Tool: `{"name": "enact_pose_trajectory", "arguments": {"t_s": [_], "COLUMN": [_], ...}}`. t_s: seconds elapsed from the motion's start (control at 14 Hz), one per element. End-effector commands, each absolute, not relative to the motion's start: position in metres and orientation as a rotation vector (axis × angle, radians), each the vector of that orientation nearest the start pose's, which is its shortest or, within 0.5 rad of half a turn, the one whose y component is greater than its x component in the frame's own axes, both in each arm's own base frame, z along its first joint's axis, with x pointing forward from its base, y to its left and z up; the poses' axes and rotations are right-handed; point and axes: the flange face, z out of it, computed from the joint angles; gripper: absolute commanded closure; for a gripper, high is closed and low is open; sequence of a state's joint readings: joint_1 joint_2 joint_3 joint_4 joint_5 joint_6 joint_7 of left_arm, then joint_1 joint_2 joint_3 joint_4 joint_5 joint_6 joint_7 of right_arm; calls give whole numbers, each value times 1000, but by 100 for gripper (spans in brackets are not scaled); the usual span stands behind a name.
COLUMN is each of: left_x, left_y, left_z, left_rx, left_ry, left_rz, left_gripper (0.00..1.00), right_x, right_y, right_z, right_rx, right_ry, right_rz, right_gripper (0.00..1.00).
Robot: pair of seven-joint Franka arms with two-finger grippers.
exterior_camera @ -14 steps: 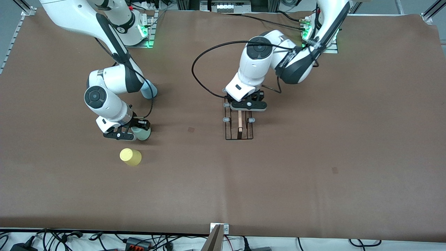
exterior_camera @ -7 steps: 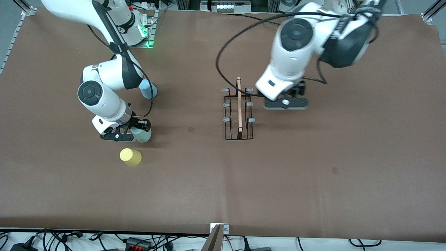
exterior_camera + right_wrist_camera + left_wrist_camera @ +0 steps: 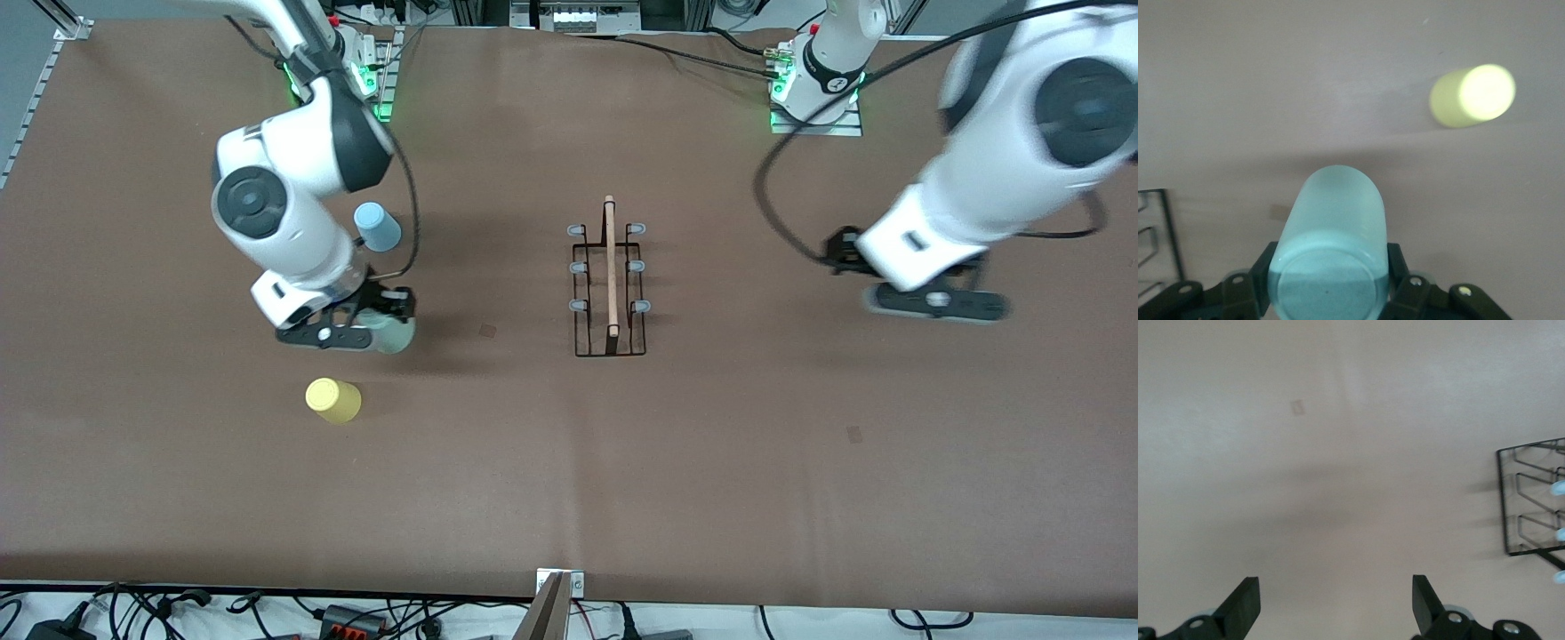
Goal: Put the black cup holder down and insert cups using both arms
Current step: 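Carry the teal cup with the right gripper over the rack peg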
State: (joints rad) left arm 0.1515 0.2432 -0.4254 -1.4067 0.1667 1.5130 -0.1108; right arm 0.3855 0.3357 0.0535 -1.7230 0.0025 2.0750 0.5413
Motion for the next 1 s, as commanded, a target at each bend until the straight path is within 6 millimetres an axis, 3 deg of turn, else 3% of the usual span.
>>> {"name": "enact_pose_trajectory", "arguments": {"t_s": [0.0,0.21,0.29,0.43,0.64,0.86,0.93], "left_x": [581,567,560,563,562,564,561], "left_y": [-77,-32,-18,3,8,37,36], "left_z": [583,575,572,576,575,566,570], "left_rx": [-3040,-3102,-3104,-3112,-3111,-3116,-3116], "left_ry": [339,250,205,141,120,69,71], "left_rz": [170,217,228,146,148,206,206], "left_gripper": [0,0,0,0,0,0,0], "right_x": [576,561,550,526,487,453,441], "right_y": [349,407,426,454,465,490,497], "right_z": [390,396,395,393,388,386,388], "right_rx": [-3090,-3038,-3028,-3026,-3049,-3045,-3039], "right_ry": [300,445,491,543,560,567,565], "right_rz": [-8,-26,-22,-24,15,57,65], "right_gripper": [93,93,93,93,94,94,94]}}
